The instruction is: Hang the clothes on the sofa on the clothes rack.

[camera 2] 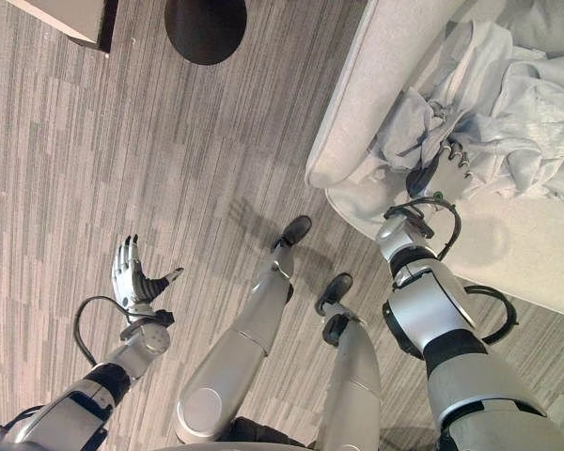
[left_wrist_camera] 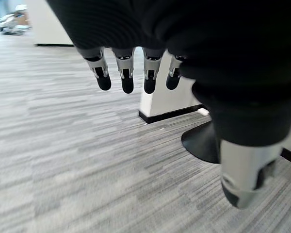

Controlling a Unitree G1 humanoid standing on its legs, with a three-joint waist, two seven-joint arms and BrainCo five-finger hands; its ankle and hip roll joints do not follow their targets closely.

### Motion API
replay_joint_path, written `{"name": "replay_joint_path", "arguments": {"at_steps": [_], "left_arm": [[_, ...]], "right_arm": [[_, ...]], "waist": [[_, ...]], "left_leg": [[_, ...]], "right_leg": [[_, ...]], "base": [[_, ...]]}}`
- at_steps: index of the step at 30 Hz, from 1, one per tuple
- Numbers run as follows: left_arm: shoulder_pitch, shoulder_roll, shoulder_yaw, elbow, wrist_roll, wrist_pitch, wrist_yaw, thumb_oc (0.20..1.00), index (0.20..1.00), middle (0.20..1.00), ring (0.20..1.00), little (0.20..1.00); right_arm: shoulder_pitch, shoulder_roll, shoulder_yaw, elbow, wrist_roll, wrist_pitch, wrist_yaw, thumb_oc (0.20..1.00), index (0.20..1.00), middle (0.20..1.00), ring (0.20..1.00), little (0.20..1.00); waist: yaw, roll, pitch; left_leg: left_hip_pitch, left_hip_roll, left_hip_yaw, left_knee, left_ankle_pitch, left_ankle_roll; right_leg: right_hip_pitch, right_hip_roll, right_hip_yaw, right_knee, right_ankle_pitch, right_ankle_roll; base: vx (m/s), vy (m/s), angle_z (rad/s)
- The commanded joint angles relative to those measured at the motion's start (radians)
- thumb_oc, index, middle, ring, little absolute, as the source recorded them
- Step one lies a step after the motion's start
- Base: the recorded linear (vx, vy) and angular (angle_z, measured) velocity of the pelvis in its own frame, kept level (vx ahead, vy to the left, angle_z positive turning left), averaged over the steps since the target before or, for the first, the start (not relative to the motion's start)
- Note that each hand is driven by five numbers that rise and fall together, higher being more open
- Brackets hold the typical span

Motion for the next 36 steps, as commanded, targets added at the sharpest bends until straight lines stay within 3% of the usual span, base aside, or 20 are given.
{"name": "replay_joint_path", "arguments": {"at_steps": [1, 2, 3, 4, 5, 6, 9, 12, 16, 17, 21, 22, 25, 29, 35, 36], "left_arm": [[-0.022, 0.012, -0.005, 0.066, -0.013, -0.014, -0.038, 1.000, 1.000, 1.000, 1.000, 1.000], [-0.022, 0.015, -0.008, 0.066, -0.016, -0.016, -0.052, 1.000, 1.000, 1.000, 1.000, 1.000], [-0.026, 0.021, -0.010, 0.066, -0.021, -0.013, -0.069, 1.000, 1.000, 1.000, 1.000, 1.000], [-0.024, 0.021, -0.009, 0.067, -0.021, -0.013, -0.069, 1.000, 1.000, 1.000, 1.000, 1.000], [-0.026, 0.038, -0.001, 0.052, -0.033, -0.003, -0.102, 1.000, 1.000, 1.000, 1.000, 1.000], [-0.020, 0.043, 0.007, 0.047, -0.038, 0.000, -0.123, 1.000, 1.000, 1.000, 1.000, 1.000], [0.005, 0.050, 0.031, 0.039, -0.054, 0.004, -0.145, 1.000, 1.000, 1.000, 1.000, 1.000], [0.048, 0.052, 0.093, 0.041, -0.095, 0.007, -0.167, 1.000, 1.000, 1.000, 1.000, 1.000], [0.094, 0.042, 0.117, 0.029, -0.094, 0.009, -0.185, 1.000, 1.000, 1.000, 1.000, 1.000], [0.140, 0.033, 0.119, 0.013, -0.079, 0.005, -0.216, 1.000, 1.000, 1.000, 1.000, 1.000], [0.175, 0.033, 0.115, -0.014, -0.066, 0.001, -0.239, 1.000, 1.000, 1.000, 1.000, 1.000], [0.202, 0.034, 0.109, -0.039, -0.052, -0.002, -0.261, 1.000, 1.000, 1.000, 1.000, 1.000], [0.224, 0.033, 0.098, -0.050, -0.031, 0.003, -0.275, 1.000, 1.000, 1.000, 1.000, 1.000], [0.266, 0.039, 0.086, -0.113, -0.031, 0.020, -0.326, 1.000, 1.000, 1.000, 1.000, 1.000], [0.227, 0.028, 0.049, -0.128, -0.087, 0.019, -0.406, 1.000, 1.000, 1.000, 1.000, 1.000], [0.190, 0.017, 0.020, -0.139, -0.118, 0.012, -0.446, 1.000, 1.000, 1.000, 1.000, 1.000]], "right_arm": [[0.110, 0.071, -0.099, -0.126, 0.207, -0.172, 0.030, 0.200, 0.200, 0.200, 0.200, 0.200], [0.116, 0.086, -0.106, -0.158, 0.255, -0.200, 0.042, 0.200, 0.200, 0.200, 0.200, 0.200], [0.128, 0.104, -0.118, -0.198, 0.312, -0.239, 0.060, 0.200, 0.200, 0.200, 0.200, 0.200], [0.129, 0.106, -0.117, -0.198, 0.312, -0.238, 0.061, 0.200, 0.200, 0.200, 0.200, 0.200], [0.163, 0.131, -0.143, -0.301, 0.440, -0.313, 0.105, 0.200, 0.200, 0.200, 0.200, 0.200], [0.195, 0.139, -0.153, -0.362, 0.511, -0.353, 0.142, 0.200, 0.200, 0.200, 0.200, 0.200], [0.254, 0.159, -0.167, -0.486, 0.595, -0.408, 0.187, 0.200, 0.200, 0.200, 0.200, 0.200], [0.382, 0.197, -0.207, -0.773, 0.731, -0.542, 0.274, 0.200, 0.200, 0.200, 0.200, 0.200], [0.462, 0.202, -0.234, -0.976, 0.767, -0.607, 0.324, 0.200, 0.200, 0.200, 0.200, 0.200], [0.500, 0.182, -0.263, -1.145, 0.730, -0.639, 0.323, 0.200, 0.200, 0.200, 0.200, 0.200], [0.504, 0.170, -0.289, -1.235, 0.694, -0.648, 0.308, 0.200, 0.200, 0.200, 0.200, 0.200], [0.489, 0.149, -0.316, -1.285, 0.651, -0.643, 0.284, 0.200, 0.200, 0.200, 0.200, 0.200], [0.467, 0.131, -0.339, -1.304, 0.609, -0.624, 0.255, 0.200, 0.200, 0.200, 0.200, 0.200], [0.384, 0.078, -0.348, -1.332, 0.552, -0.545, 0.226, 0.200, 0.200, 0.200, 0.200, 0.200], [0.188, -0.004, -0.291, -1.250, 0.545, -0.450, 0.249, 0.200, 0.200, 0.200, 0.200, 0.200], [0.079, -0.039, -0.264, -1.176, 0.567, -0.429, 0.262, 0.200, 0.200, 0.200, 0.200, 0.200]], "waist": [[-0.024, -0.022, -0.012], [-0.030, -0.031, -0.012], [-0.039, -0.034, -0.017], [-0.040, -0.041, -0.015], [-0.054, -0.051, -0.030], [-0.064, -0.063, -0.040], [-0.076, -0.080, -0.059], [-0.098, -0.110, -0.113], [-0.108, -0.123, -0.165], [-0.117, -0.124, -0.224], [-0.122, -0.121, -0.270], [-0.123, -0.114, -0.316], [-0.122, -0.105, -0.363], [-0.122, -0.094, -0.464], [-0.125, -0.106, -0.539], [-0.133, -0.107, -0.564]], "left_leg": [[0.024, -0.006, 0.097, 0.057, -0.083, 0.108], [0.041, 0.001, 0.104, 0.051, -0.083, 0.110], [0.053, 0.012, 0.107, 0.027, -0.047, 0.109], [0.064, 0.010, 0.112, 0.038, -0.081, 0.111], [0.095, 0.024, 0.120, 0.005, -0.042, 0.110], [0.120, 0.029, 0.126, -0.011, -0.039, 0.109], [0.162, 0.034, 0.132, -0.038, -0.035, 0.106], [0.238, 0.037, 0.133, -0.095, -0.026, 0.096], [0.294, 0.035, 0.129, -0.128, -0.023, 0.094], [0.347, 0.031, 0.125, -0.157, -0.020, 0.099], [0.386, 0.030, 0.121, -0.191, -0.008, 0.105], [0.429, 0.027, 0.116, -0.228, 0.001, 0.112], [0.475, 0.023, 0.112, -0.266, 0.013, 0.115], [0.568, 0.010, 0.101, -0.349, 0.035, 0.118], [0.661, 0.009, 0.104, -0.398, 0.038, 0.114], [0.684, 0.014, 0.109, -0.407, 0.040, 0.114]], "right_leg": [[0.253, 0.053, 0.019, -0.218, 0.063, 0.032], [0.257, 0.053, 0.025, -0.212, 0.068, 0.033], [0.253, 0.055, 0.020, -0.211, 0.094, 0.031], [0.266, 0.051, 0.028, -0.208, 0.072, 0.034], [0.273, 0.053, 0.023, -0.206, 0.098, 0.030], [0.289, 0.052, 0.024, -0.209, 0.096, 0.027], [0.318, 0.048, 0.025, -0.217, 0.094, 0.026], [0.370, 0.045, 0.032, -0.242, 0.092, 0.025], [0.410, 0.041, 0.041, -0.260, 0.095, 0.030], [0.448, 0.034, 0.044, -0.274, 0.101, 0.036], [0.474, 0.027, 0.040, -0.285, 0.110, 0.042], [0.500, 0.022, 0.037, -0.292, 0.111, 0.047], [0.531, 0.016, 0.028, -0.293, 0.111, 0.051], [0.601, -0.002, 0.008, -0.304, 0.108, 0.063], [0.673, -0.011, 0.001, -0.304, 0.100, 0.068], [0.695, -0.007, 0.005, -0.316, 0.109, 0.068]], "base": [[-0.03, 0.028, -0.09], [-0.11, 0.075, -0.16], [-0.02, 0.025, -0.17], [-0.10, 0.069, -0.26], [-0.02, 0.026, -0.28], [-0.09, 0.067, -0.30], [0.00, -0.005, -0.16], [0.02, -0.017, -0.18], [0.05, 0.007, -0.09], [0.06, 0.028, -0.12], [0.08, 0.034, -0.07], [0.11, 0.053, 0.08], [0.10, 0.060, 0.10], [0.09, 0.056, 0.10], [0.06, 0.021, 0.10], [0.00, 0.000, 0.00]]}}
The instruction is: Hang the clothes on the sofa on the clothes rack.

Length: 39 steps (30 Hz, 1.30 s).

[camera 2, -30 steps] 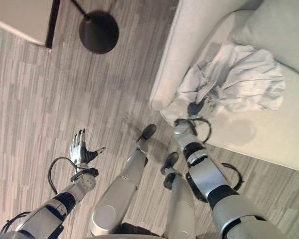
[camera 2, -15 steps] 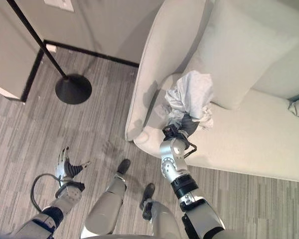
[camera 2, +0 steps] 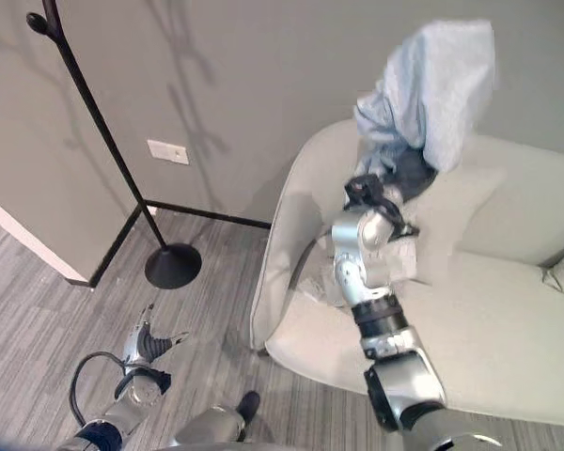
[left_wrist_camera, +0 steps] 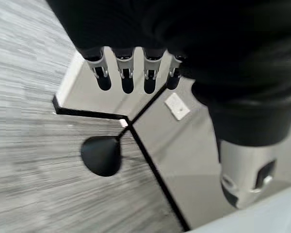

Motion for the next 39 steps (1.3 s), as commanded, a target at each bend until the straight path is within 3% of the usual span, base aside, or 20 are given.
{"name": "replay_joint_path", "arguments": {"at_steps": [1, 3, 9, 11, 19, 24, 25, 29, 34, 39], "left_arm": [[-0.090, 0.009, -0.112, -0.019, -0.026, -0.040, -0.073, 1.000, 1.000, 1.000, 1.000, 1.000], [-0.173, 0.010, -0.169, -0.007, -0.039, -0.037, -0.124, 1.000, 1.000, 1.000, 1.000, 1.000], [-0.302, -0.052, -0.247, 0.020, -0.101, -0.040, -0.184, 1.000, 1.000, 1.000, 1.000, 1.000], [-0.327, -0.070, -0.256, 0.021, -0.114, -0.040, -0.185, 1.000, 1.000, 1.000, 1.000, 1.000], [-0.532, -0.284, -0.341, 0.166, -0.181, 0.000, -0.135, 1.000, 1.000, 1.000, 1.000, 1.000], [-0.578, -0.376, -0.343, 0.203, -0.281, 0.024, -0.174, 1.000, 1.000, 1.000, 1.000, 1.000], [-0.578, -0.392, -0.365, 0.202, -0.270, 0.026, -0.190, 0.200, 0.200, 0.200, 0.200, 0.200], [-0.598, -0.402, -0.339, 0.259, -0.301, 0.050, -0.189, 0.200, 0.200, 0.200, 0.200, 0.200], [-0.559, -0.308, -0.269, 0.265, -0.294, 0.068, -0.133, 0.200, 0.200, 0.200, 0.200, 0.200], [-0.296, -0.032, -0.159, 0.039, -0.101, 0.056, -0.074, 0.200, 0.200, 0.200, 0.200, 0.200]], "right_arm": [[-0.259, -0.069, 0.054, 0.119, -0.021, 0.006, 0.069, 0.200, 0.200, 0.200, 0.200, 0.200], [-0.417, -0.063, 0.091, 0.240, 0.038, 0.007, 0.076, 0.200, 0.200, 0.200, 0.200, 0.200], [-0.609, -0.006, 0.121, 0.438, 0.128, 0.008, 0.082, 0.200, 0.200, 0.200, 0.200, 0.200], [-0.625, 0.008, 0.125, 0.450, 0.142, 0.006, 0.085, 0.200, 0.200, 0.200, 0.200, 0.200], [-0.623, 0.179, 0.192, 0.431, 0.159, 0.005, 0.080, 0.200, 0.200, 0.200, 0.200, 0.200], [-0.587, 0.234, 0.211, 0.414, 0.142, 0.030, 0.068, 0.200, 0.200, 0.200, 0.200, 0.200], [-0.581, 0.242, 0.207, 0.421, 0.142, 0.032, 0.067, 0.200, 0.200, 0.200, 0.200, 0.200], [-0.538, 0.252, 0.212, 0.431, 0.152, 0.048, 0.075, 0.200, 0.200, 0.200, 0.200, 0.200], [-0.467, 0.204, 0.217, 0.379, 0.128, 0.059, 0.073, 0.200, 0.200, 0.200, 0.200, 0.200], [-0.290, 0.030, 0.153, 0.131, 0.028, 0.019, 0.060, 0.200, 0.200, 0.200, 0.200, 0.200]], "waist": [[-0.016, -0.019, -0.117], [-0.033, -0.016, -0.146], [-0.050, -0.017, -0.192], [-0.052, -0.017, -0.194], [-0.084, -0.005, -0.206], [-0.104, 0.011, -0.203], [-0.110, 0.018, -0.202], [-0.126, 0.033, -0.192], [-0.124, 0.042, -0.191], [-0.046, 0.063, -0.149]], "left_leg": [[0.072, 0.012, 0.027, -0.180, 0.051, 0.000], [0.089, 0.022, 0.040, -0.184, 0.053, -0.003], [0.121, 0.031, 0.049, -0.196, 0.055, -0.009], [0.122, 0.032, 0.048, -0.198, 0.057, -0.010], [0.120, 0.038, 0.046, -0.198, 0.071, -0.020], [0.124, 0.041, 0.051, -0.196, 0.073, -0.019], [0.126, 0.043, 0.052, -0.195, 0.072, -0.018], [0.128, 0.053, 0.060, -0.177, 0.071, -0.017], [0.124, 0.064, 0.056, -0.165, 0.081, -0.028], [0.068, 0.076, 0.012, -0.154, 0.134, -0.061]], "right_leg": [[0.003, 0.005, -0.016, 0.111, -0.017, 0.003], [0.015, 0.015, -0.002, 0.102, -0.005, 0.003], [0.048, 0.026, 0.010, 0.080, -0.003, 0.002], [0.053, 0.029, 0.011, 0.073, 0.000, 0.002], [0.055, 0.042, 0.025, 0.062, 0.003, -0.006], [0.053, 0.047, 0.041, 0.070, 0.003, -0.012], [0.050, 0.048, 0.049, 0.075, 0.002, -0.013], [0.050, 0.059, 0.076, 0.087, -0.006, -0.023], [0.060, 0.072, 0.078, 0.086, -0.015, -0.033], [0.094, 0.110, 0.040, 0.021, -0.015, -0.055]], "base": [[-0.02, 0.013, -0.03], [-0.05, 0.001, -0.14], [-0.02, -0.006, -0.16], [-0.04, -0.025, -0.11], [-0.06, -0.023, 0.01], [-0.05, -0.045, -0.07], [-0.05, -0.063, -0.03], [-0.06, -0.075, -0.17], [-0.09, -0.085, -0.13], [-0.22, -0.091, 0.24]]}}
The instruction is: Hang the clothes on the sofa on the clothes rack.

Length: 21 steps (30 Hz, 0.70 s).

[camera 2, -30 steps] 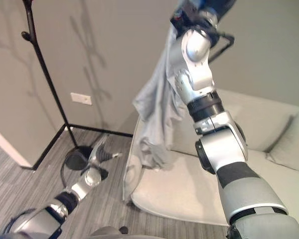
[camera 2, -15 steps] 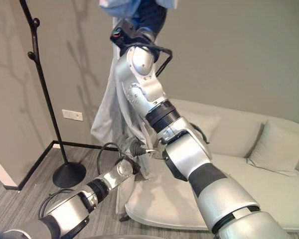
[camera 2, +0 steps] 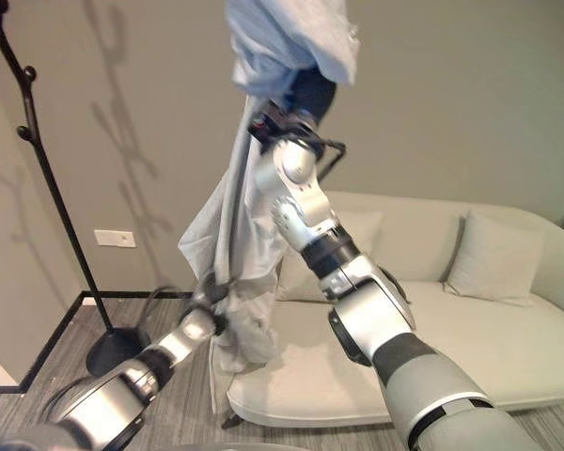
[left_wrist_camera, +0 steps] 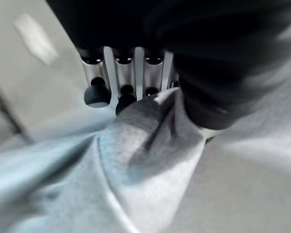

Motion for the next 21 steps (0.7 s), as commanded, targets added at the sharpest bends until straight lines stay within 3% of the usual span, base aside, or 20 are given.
{"name": "replay_joint_path", "arguments": {"at_steps": [1, 2, 3, 5, 7, 8, 10, 11, 13, 14, 16, 17, 19, 20, 21], "left_arm": [[-0.086, 0.014, 0.028, 0.086, 0.168, -0.021, 0.060, 0.200, 0.200, 0.200, 0.200, 0.200], [-0.033, 0.099, 0.066, 0.064, 0.218, -0.028, 0.061, 0.200, 0.200, 0.200, 0.200, 0.200], [0.059, 0.244, 0.146, -0.019, 0.277, -0.042, 0.054, 0.200, 0.200, 0.200, 0.200, 0.200], [0.092, 0.326, 0.203, -0.091, 0.304, -0.054, 0.050, 0.200, 0.200, 0.200, 0.200, 0.200], [0.102, 0.353, 0.233, -0.130, 0.311, -0.058, 0.051, 0.200, 0.200, 0.200, 0.200, 0.200], [0.117, 0.402, 0.290, -0.195, 0.346, -0.052, 0.054, 0.200, 0.200, 0.200, 0.200, 0.200], [0.152, 0.447, 0.361, -0.263, 0.395, -0.053, 0.049, 0.200, 0.200, 0.200, 0.200, 0.200], [0.164, 0.465, 0.387, -0.285, 0.418, -0.058, 0.050, 0.200, 0.200, 0.200, 0.200, 0.200], [0.167, 0.485, 0.407, -0.295, 0.445, -0.062, 0.055, 0.200, 0.200, 0.200, 0.200, 0.200], [0.136, 0.556, 0.420, -0.292, 0.512, -0.077, 0.072, 0.200, 0.200, 0.200, 0.200, 0.200], [0.129, 0.579, 0.415, -0.297, 0.535, -0.081, 0.075, 0.200, 0.200, 0.200, 0.200, 0.200], [0.103, 0.634, 0.411, -0.300, 0.584, -0.091, 0.086, 0.200, 0.200, 0.200, 0.200, 0.200], [0.081, 0.657, 0.394, -0.291, 0.603, -0.088, 0.089, 0.200, 0.200, 0.200, 0.200, 0.200], [0.013, 0.704, 0.348, -0.287, 0.644, -0.097, 0.091, 0.200, 0.200, 0.200, 0.200, 0.200], [0.007, 0.703, 0.340, -0.284, 0.644, -0.097, 0.091, 0.200, 0.200, 0.200, 0.200, 0.200]], "right_arm": [[-0.126, -0.074, -0.046, -0.014, -0.105, -0.078, 0.005, 0.200, 0.200, 0.200, 0.200, 0.200], [-0.100, -0.112, -0.073, -0.056, -0.133, -0.094, 0.009, 0.200, 0.200, 0.200, 0.200, 0.200], [-0.049, -0.145, -0.100, -0.121, -0.189, -0.097, 0.008, 0.200, 0.200, 0.200, 0.200, 0.200], [-0.010, -0.158, -0.123, -0.176, -0.237, -0.095, 0.004, 0.200, 0.200, 0.200, 0.200, 0.200], [0.005, -0.167, -0.138, -0.207, -0.253, -0.091, -0.002, 0.200, 0.200, 0.200, 0.200, 0.200], [0.035, -0.197, -0.156, -0.248, -0.284, -0.077, -0.004, 0.200, 0.200, 0.200, 0.200, 0.200], [0.089, -0.213, -0.173, -0.302, -0.315, -0.053, 0.013, 0.200, 0.200, 0.200, 0.200, 0.200], [0.117, -0.215, -0.181, -0.331, -0.334, -0.047, 0.018, 0.200, 0.200, 0.200, 0.200, 0.200], [0.140, -0.217, -0.186, -0.356, -0.361, -0.041, 0.021, 0.200, 0.200, 0.200, 0.200, 0.200], [0.183, -0.232, -0.192, -0.393, -0.408, -0.036, 0.022, 0.200, 0.200, 0.200, 0.200, 0.200], [0.202, -0.234, -0.196, -0.411, -0.421, -0.035, 0.024, 0.200, 0.200, 0.200, 0.200, 0.200], [0.242, -0.248, -0.208, -0.445, -0.448, -0.043, 0.019, 0.200, 0.200, 0.200, 0.200, 0.200], [0.272, -0.251, -0.221, -0.466, -0.465, -0.039, 0.013, 0.200, 0.200, 0.200, 0.200, 0.200], [0.337, -0.269, -0.265, -0.511, -0.517, -0.033, -0.012, 0.200, 0.200, 0.200, 0.200, 0.200], [0.341, -0.269, -0.269, -0.514, -0.519, -0.031, -0.013, 0.200, 0.200, 0.200, 0.200, 0.200]], "waist": [[0.071, 0.025, 0.034], [0.088, 0.047, 0.055], [0.111, 0.078, 0.082], [0.126, 0.094, 0.118], [0.122, 0.103, 0.137], [0.110, 0.105, 0.166], [0.097, 0.103, 0.175], [0.093, 0.100, 0.175], [0.086, 0.093, 0.172], [0.063, 0.077, 0.172], [0.056, 0.071, 0.171], [0.032, 0.061, 0.165], [0.019, 0.061, 0.161], [-0.017, 0.071, 0.142], [-0.016, 0.070, 0.141]], "left_leg": [[-0.044, -0.041, -0.029, -0.128, 0.119, -0.006], [-0.061, -0.032, -0.051, -0.139, 0.139, -0.018], [-0.080, -0.022, -0.093, -0.163, 0.176, -0.032], [-0.109, -0.032, -0.099, -0.165, 0.184, -0.046], [-0.135, -0.037, -0.084, -0.164, 0.191, -0.049], [-0.166, -0.032, 0.047, -0.131, 0.162, -0.023], [-0.181, -0.012, 0.185, -0.076, 0.132, 0.001], [-0.180, 0.000, 0.223, -0.054, 0.121, 0.005], [-0.172, 0.015, 0.251, -0.035, 0.105, 0.006], [-0.136, 0.059, 0.291, -0.004, 0.056, 0.002], [-0.113, 0.077, 0.297, -0.002, 0.038, 0.001], [-0.060, 0.124, 0.310, -0.001, 0.003, -0.010], [-0.031, 0.148, 0.315, -0.015, -0.002, -0.016], [0.006, 0.212, 0.366, -0.069, 0.020, -0.046], [0.007, 0.212, 0.364, -0.074, 0.023, -0.047]], "right_leg": [[0.057, 0.014, -0.010, -0.055, -0.012, 0.002], [0.055, 0.030, -0.022, -0.070, -0.006, -0.006], [0.053, 0.049, -0.050, -0.083, -0.001, -0.017], [0.051, 0.048, -0.080, -0.086, -0.005, -0.022], [0.046, 0.047, -0.098, -0.088, 0.003, -0.021], [0.035, 0.030, -0.124, -0.086, 0.015, -0.019], [0.021, 0.007, -0.151, -0.108, 0.044, -0.004], [0.018, -0.005, -0.161, -0.120, 0.058, 0.002], [0.012, -0.020, -0.171, -0.135, 0.076, 0.010], [-0.004, -0.059, -0.196, -0.158, 0.115, 0.027], [-0.002, -0.070, -0.204, -0.171, 0.124, 0.032], [-0.003, -0.096, -0.223, -0.188, 0.141, 0.041], [-0.003, -0.102, -0.235, -0.190, 0.141, 0.043], [0.003, -0.118, -0.283, -0.200, 0.144, 0.052], [0.004, -0.117, -0.285, -0.202, 0.144, 0.052]], "base": [[-0.34, -0.085, 0.54], [-0.46, -0.091, 0.69], [-0.43, -0.075, 0.50], [-0.32, -0.023, 0.48], [-0.22, 0.030, 0.82], [-0.23, 0.068, 1.02], [-0.23, 0.099, 0.78], [-0.12, 0.079, 0.43], [-0.12, 0.103, 0.28], [-0.12, 0.119, 0.15], [-0.08, 0.115, 0.37], [-0.03, 0.174, 0.48], [0.03, 0.173, 0.39], [0.06, 0.148, 0.56], [0.16, 0.203, 0.73]]}}
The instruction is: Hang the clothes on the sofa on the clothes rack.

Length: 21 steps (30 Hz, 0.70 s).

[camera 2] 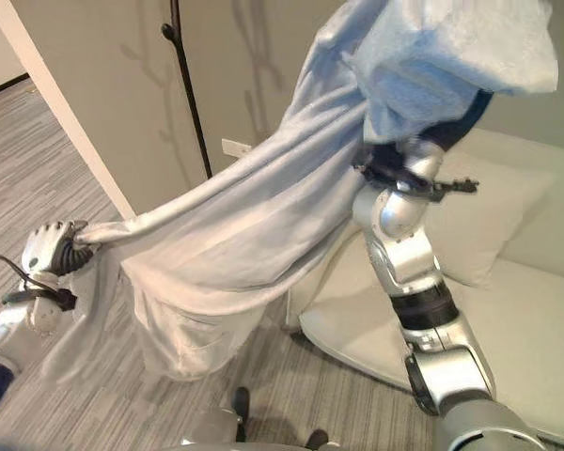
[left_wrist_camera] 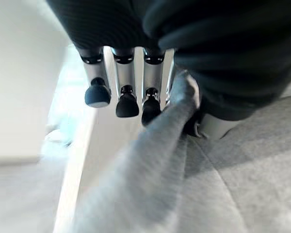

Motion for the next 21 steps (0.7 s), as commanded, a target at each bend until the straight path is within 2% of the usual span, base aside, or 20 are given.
{"name": "replay_joint_path", "arguments": {"at_steps": [1, 3, 4, 5, 7, 9, 10, 11, 12, 13, 14, 15, 16, 17, 18, 19, 20, 21], "left_arm": [[-0.061, 0.078, -0.029, -0.011, 0.057, -0.020, 0.053, 0.200, 0.200, 0.200, 0.200, 0.200], [-0.107, 0.069, -0.049, -0.021, 0.054, -0.028, 0.071, 0.200, 0.200, 0.200, 0.200, 0.200], [-0.119, 0.067, -0.064, -0.017, 0.054, -0.028, 0.073, 0.200, 0.200, 0.200, 0.200, 0.200], [-0.117, 0.060, -0.042, -0.075, 0.055, -0.030, 0.087, 0.200, 0.200, 0.200, 0.200, 0.200], [-0.107, 0.051, -0.024, -0.109, 0.060, -0.025, 0.098, 0.200, 0.200, 0.200, 0.200, 0.200], [-0.115, 0.023, 0.010, -0.209, 0.072, -0.021, 0.107, 0.200, 0.200, 0.200, 0.200, 0.200], [-0.160, 0.010, -0.002, -0.248, 0.094, -0.019, 0.111, 0.200, 0.200, 0.200, 0.200, 0.200], [-0.166, 0.009, -0.006, -0.248, 0.095, -0.016, 0.110, 0.200, 0.200, 0.200, 0.200, 0.200], [-0.199, -0.007, -0.023, -0.264, 0.109, -0.009, 0.116, 0.200, 0.200, 0.200, 0.200, 0.200], [-0.222, -0.033, -0.032, -0.282, 0.108, -0.006, 0.124, 0.200, 0.200, 0.200, 0.200, 0.200], [-0.248, -0.053, -0.044, -0.285, 0.113, 0.006, 0.131, 0.200, 0.200, 0.200, 0.200, 0.200], [-0.271, -0.067, -0.059, -0.293, 0.120, 0.012, 0.134, 0.200, 0.200, 0.200, 0.200, 0.200], [-0.343, -0.104, -0.108, -0.284, 0.138, 0.020, 0.138, 0.200, 0.200, 0.200, 0.200, 0.200], [-0.351, -0.106, -0.113, -0.280, 0.138, 0.021, 0.139, 0.200, 0.200, 0.200, 0.200, 0.200], [-0.363, -0.122, -0.123, -0.277, 0.145, 0.026, 0.137, 0.200, 0.200, 0.200, 0.200, 0.200], [-0.366, -0.124, -0.126, -0.275, 0.145, 0.026, 0.137, 0.200, 0.200, 0.200, 0.200, 0.200], [-0.402, -0.152, -0.151, -0.271, 0.170, 0.034, 0.134, 0.200, 0.200, 0.200, 0.200, 0.200], [-0.412, -0.161, -0.160, -0.272, 0.178, 0.030, 0.133, 0.200, 0.200, 0.200, 0.200, 0.200]], "right_arm": [[0.042, -0.024, -0.107, -0.043, -0.096, -0.022, -0.029, 0.200, 0.200, 0.200, 0.200, 0.200], [0.088, -0.030, -0.138, -0.067, -0.125, -0.013, -0.046, 0.200, 0.200, 0.200, 0.200, 0.200], [0.100, -0.030, -0.146, -0.079, -0.131, -0.007, -0.049, 0.200, 0.200, 0.200, 0.200, 0.200], [0.147, -0.025, -0.172, -0.109, -0.165, 0.014, -0.053, 0.200, 0.200, 0.200, 0.200, 0.200], [0.173, -0.017, -0.187, -0.119, -0.194, 0.035, -0.056, 0.200, 0.200, 0.200, 0.200, 0.200], [0.214, -0.015, -0.221, -0.107, -0.257, 0.086, -0.064, 0.200, 0.200, 0.200, 0.200, 0.200], [0.226, -0.017, -0.235, -0.087, -0.313, 0.127, -0.062, 0.200, 0.200, 0.200, 0.200, 0.200], [0.226, -0.017, -0.238, -0.088, -0.315, 0.128, -0.062, 0.200, 0.200, 0.200, 0.200, 0.200], [0.238, -0.006, -0.248, -0.092, -0.310, 0.125, -0.060, 0.200, 0.200, 0.200, 0.200, 0.200], [0.239, 0.001, -0.250, -0.087, -0.309, 0.138, -0.062, 0.200, 0.200, 0.200, 0.200, 0.200], [0.226, -0.001, -0.247, -0.084, -0.333, 0.166, -0.069, 0.200, 0.200, 0.200, 0.200, 0.200], [0.216, 0.002, -0.243, -0.073, -0.344, 0.176, -0.075, 0.200, 0.200, 0.200, 0.200, 0.200], [0.197, -0.001, -0.239, -0.041, -0.364, 0.186, -0.090, 0.200, 0.200, 0.200, 0.200, 0.200], [0.196, -0.003, -0.241, -0.040, -0.364, 0.186, -0.091, 0.200, 0.200, 0.200, 0.200, 0.200], [0.201, -0.012, -0.245, -0.030, -0.369, 0.193, -0.091, 0.200, 0.200, 0.200, 0.200, 0.200], [0.202, -0.013, -0.246, -0.029, -0.369, 0.193, -0.091, 0.200, 0.200, 0.200, 0.200, 0.200], [0.204, -0.024, -0.257, -0.026, -0.371, 0.198, -0.091, 0.200, 0.200, 0.200, 0.200, 0.200], [0.206, -0.032, -0.262, -0.023, -0.376, 0.204, -0.086, 0.200, 0.200, 0.200, 0.200, 0.200]], "waist": [[-0.029, 0.000, -0.127], [-0.043, 0.001, -0.123], [-0.041, -0.002, -0.127], [-0.047, 0.012, -0.145], [-0.052, 0.015, -0.152], [-0.057, 0.010, -0.164], [-0.065, 0.013, -0.160], [-0.062, 0.010, -0.158], [-0.073, 0.011, -0.152], [-0.091, 0.012, -0.142], [-0.099, 0.014, -0.127], [-0.116, 0.023, -0.113], [-0.144, 0.032, -0.084], [-0.138, 0.032, -0.084], [-0.156, 0.032, -0.084], [-0.151, 0.033, -0.085], [-0.179, 0.034, -0.087], [-0.188, 0.026, -0.086]], "left_leg": [[0.013, 0.134, -0.023, -0.023, 0.011, -0.049], [-0.021, 0.144, 0.020, -0.021, 0.039, -0.060], [-0.029, 0.143, 0.011, -0.012, 0.033, -0.063], [-0.001, 0.127, 0.024, -0.051, 0.020, -0.056], [-0.003, 0.112, 0.016, -0.046, 0.008, -0.050], [-0.009, 0.062, 0.019, -0.011, -0.036, -0.021], [-0.002, 0.025, 0.018, 0.002, -0.067, 0.011], [-0.002, 0.020, 0.018, 0.004, -0.071, 0.015], [0.006, -0.007, 0.013, 0.011, -0.093, 0.041], [0.019, -0.027, 0.009, 0.022, -0.112, 0.062], [0.038, -0.056, 0.009, 0.026, -0.128, 0.092], [0.050, -0.062, 0.003, 0.028, -0.134, 0.108], [0.063, -0.075, 0.008, 0.035, -0.131, 0.133], [0.060, -0.073, 0.011, 0.034, -0.131, 0.132], [0.078, -0.079, 0.002, 0.028, -0.135, 0.132], [0.080, -0.078, 0.005, 0.026, -0.136, 0.131], [0.125, -0.085, -0.006, -0.005, -0.152, 0.118], [0.141, -0.092, -0.012, -0.012, -0.163, 0.111]], "right_leg": [[0.005, -0.036, -0.055, -0.064, -0.018, 0.103], [0.015, -0.058, -0.084, -0.072, -0.011, 0.111], [0.017, -0.057, -0.088, -0.075, -0.014, 0.112], [0.023, -0.068, -0.097, -0.072, -0.008, 0.129], [0.026, -0.085, -0.097, -0.069, -0.009, 0.135], [0.027, -0.145, -0.102, -0.010, -0.027, 0.145], [0.010, -0.186, -0.102, 0.092, -0.035, 0.137], [0.004, -0.195, -0.100, 0.108, -0.042, 0.141], [-0.019, -0.229, -0.083, 0.196, -0.024, 0.146], [-0.044, -0.261, -0.059, 0.290, 0.045, 0.152], [-0.089, -0.301, -0.012, 0.404, 0.086, 0.168], [-0.121, -0.304, 0.020, 0.481, 0.123, 0.171], [-0.224, -0.260, 0.084, 0.570, 0.086, 0.144], [-0.231, -0.259, 0.088, 0.575, 0.083, 0.141], [-0.261, -0.221, 0.122, 0.557, 0.059, 0.139], [-0.263, -0.219, 0.126, 0.558, 0.057, 0.138], [-0.302, -0.149, 0.157, 0.416, 0.021, 0.131], [-0.307, -0.138, 0.168, 0.328, 0.025, 0.137]], "base": [[0.12, 0.122, 0.69], [0.09, 0.151, 0.74], [0.14, 0.206, 0.75], [0.17, 0.254, 0.62], [0.18, 0.277, 0.40], [0.25, 0.396, 0.31], [0.17, 0.313, 0.06], [0.16, 0.303, 0.09], [0.13, 0.223, 0.17], [0.17, 0.363, 0.26], [0.14, 0.343, 0.36], [0.08, 0.368, 0.32], [0.04, 0.206, 0.24], [0.08, 0.127, 0.03], [0.08, -0.005, 0.26], [0.31, -0.028, 0.19], [0.32, -0.081, 0.11], [0.43, -0.126, -0.09]]}}
